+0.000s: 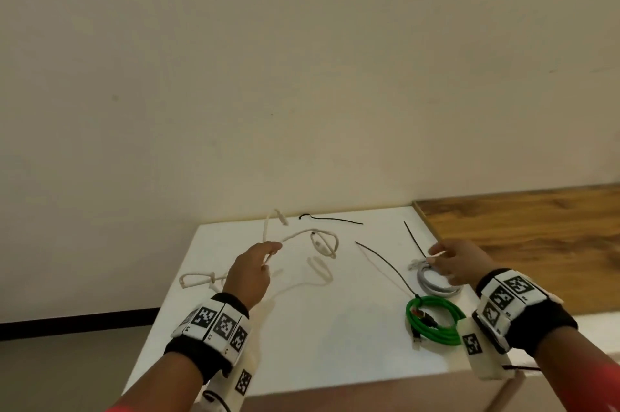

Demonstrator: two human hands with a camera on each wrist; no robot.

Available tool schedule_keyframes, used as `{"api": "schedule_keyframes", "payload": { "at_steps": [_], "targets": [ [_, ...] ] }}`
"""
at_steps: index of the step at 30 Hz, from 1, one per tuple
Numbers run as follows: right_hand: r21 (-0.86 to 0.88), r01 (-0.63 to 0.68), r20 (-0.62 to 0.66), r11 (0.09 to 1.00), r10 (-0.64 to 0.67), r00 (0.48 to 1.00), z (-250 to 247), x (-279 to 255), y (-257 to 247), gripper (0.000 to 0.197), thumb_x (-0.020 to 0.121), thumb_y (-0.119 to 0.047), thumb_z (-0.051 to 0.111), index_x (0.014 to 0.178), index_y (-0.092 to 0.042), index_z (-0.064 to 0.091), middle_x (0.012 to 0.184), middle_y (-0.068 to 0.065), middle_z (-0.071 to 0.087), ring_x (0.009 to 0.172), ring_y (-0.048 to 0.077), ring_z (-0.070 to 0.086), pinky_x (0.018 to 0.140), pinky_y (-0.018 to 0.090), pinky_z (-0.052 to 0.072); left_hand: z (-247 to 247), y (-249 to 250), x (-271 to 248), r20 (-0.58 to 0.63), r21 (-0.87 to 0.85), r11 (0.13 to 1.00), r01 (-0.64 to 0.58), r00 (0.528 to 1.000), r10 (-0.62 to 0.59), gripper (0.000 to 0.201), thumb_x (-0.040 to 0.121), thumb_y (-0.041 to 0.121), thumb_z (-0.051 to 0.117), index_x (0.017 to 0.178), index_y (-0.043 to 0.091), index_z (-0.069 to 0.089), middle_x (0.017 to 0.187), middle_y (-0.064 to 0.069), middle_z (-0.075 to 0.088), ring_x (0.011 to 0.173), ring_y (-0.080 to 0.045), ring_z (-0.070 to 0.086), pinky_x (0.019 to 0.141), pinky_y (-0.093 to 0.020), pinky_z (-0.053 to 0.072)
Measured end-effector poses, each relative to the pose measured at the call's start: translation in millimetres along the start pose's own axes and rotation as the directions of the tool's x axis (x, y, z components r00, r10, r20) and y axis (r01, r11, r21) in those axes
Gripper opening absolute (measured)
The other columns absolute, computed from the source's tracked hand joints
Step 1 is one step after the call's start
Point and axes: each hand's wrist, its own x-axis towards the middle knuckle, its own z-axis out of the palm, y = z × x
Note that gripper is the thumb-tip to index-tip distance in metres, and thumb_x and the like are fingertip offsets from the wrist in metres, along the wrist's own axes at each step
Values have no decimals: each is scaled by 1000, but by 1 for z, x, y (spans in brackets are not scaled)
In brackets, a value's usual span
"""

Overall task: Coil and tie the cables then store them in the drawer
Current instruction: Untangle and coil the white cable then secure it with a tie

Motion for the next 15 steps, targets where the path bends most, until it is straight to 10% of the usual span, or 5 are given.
{"api": "schedule_keyframes", "payload": {
  "at_steps": [6,11,15],
  "targets": [
    [153,233,147,960,-256,955,54,-63,-46,48,81,-8,66,125,-12,47,116,5,48,113,20,48,89,34,46,-52,15,-50,43,-225,970,-88,994,100,54,81,-11,41,100,37,57,107,11,61,68,-11,47,48,-18,41],
    [162,494,-261,854,-446,856,74,-101,-76,32,86,4,51,115,-8,57,119,8,60,116,22,53,93,25,38,-79,22,-93,86,-109,972,-206,973,216,49,84,-12,44,100,30,63,87,20,56,81,-3,52,69,-16,47],
    [60,710,-191,702,-690,698,86,-140,-115,44,87,-3,54,129,-14,48,126,-10,47,117,4,41,99,15,27,-86,17,-116,160,109,899,-423,900,405,58,79,-12,45,103,39,56,110,12,65,102,-13,56,89,-34,46]
  ]
}}
